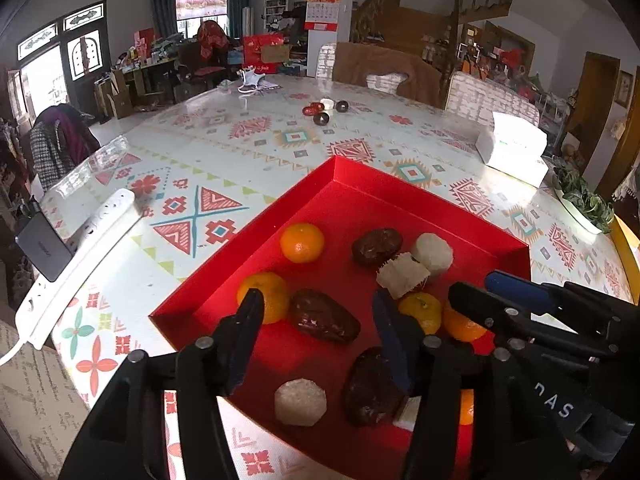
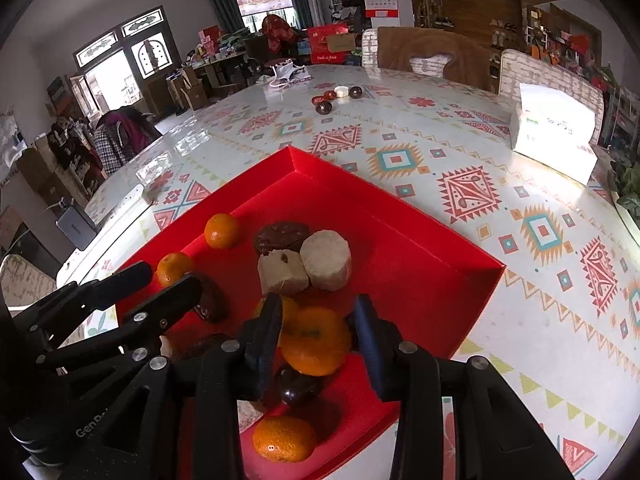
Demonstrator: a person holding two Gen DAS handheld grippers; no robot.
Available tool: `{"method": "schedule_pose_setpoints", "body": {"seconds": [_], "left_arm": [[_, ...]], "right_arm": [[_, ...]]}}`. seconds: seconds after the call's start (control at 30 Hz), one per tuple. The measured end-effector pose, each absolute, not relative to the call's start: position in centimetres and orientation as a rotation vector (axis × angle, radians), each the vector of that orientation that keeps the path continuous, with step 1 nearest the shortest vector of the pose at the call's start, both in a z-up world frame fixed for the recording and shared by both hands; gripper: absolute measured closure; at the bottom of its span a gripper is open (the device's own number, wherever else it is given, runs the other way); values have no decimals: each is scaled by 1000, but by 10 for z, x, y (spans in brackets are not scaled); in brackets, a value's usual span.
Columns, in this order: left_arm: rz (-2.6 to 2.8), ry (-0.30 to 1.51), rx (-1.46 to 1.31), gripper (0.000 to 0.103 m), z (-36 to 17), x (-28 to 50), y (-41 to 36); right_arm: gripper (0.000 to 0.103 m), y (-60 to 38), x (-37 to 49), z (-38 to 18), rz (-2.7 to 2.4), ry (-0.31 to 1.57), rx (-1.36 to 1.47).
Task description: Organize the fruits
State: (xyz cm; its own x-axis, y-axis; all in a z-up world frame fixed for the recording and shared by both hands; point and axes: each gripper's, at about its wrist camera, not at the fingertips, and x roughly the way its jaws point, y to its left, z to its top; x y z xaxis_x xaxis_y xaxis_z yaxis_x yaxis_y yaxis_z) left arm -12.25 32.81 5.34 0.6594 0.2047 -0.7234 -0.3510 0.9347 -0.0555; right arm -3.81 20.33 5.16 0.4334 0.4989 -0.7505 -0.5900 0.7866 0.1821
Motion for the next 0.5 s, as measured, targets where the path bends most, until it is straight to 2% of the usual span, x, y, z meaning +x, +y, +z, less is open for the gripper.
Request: {"method": "schedule_pose_setpoints", "body": {"seconds": [0.1, 0.3, 0.5], "left_arm": [[326, 778, -191, 39, 59, -127, 326], [324, 768, -160, 37, 67, -135, 313], [304, 759, -117, 36, 75, -145, 289]], "right_arm": [[62, 199, -40, 56, 680, 886, -100], [55, 186, -50, 67, 674, 857, -81], [54, 165, -60, 74, 658, 841, -56]]}}
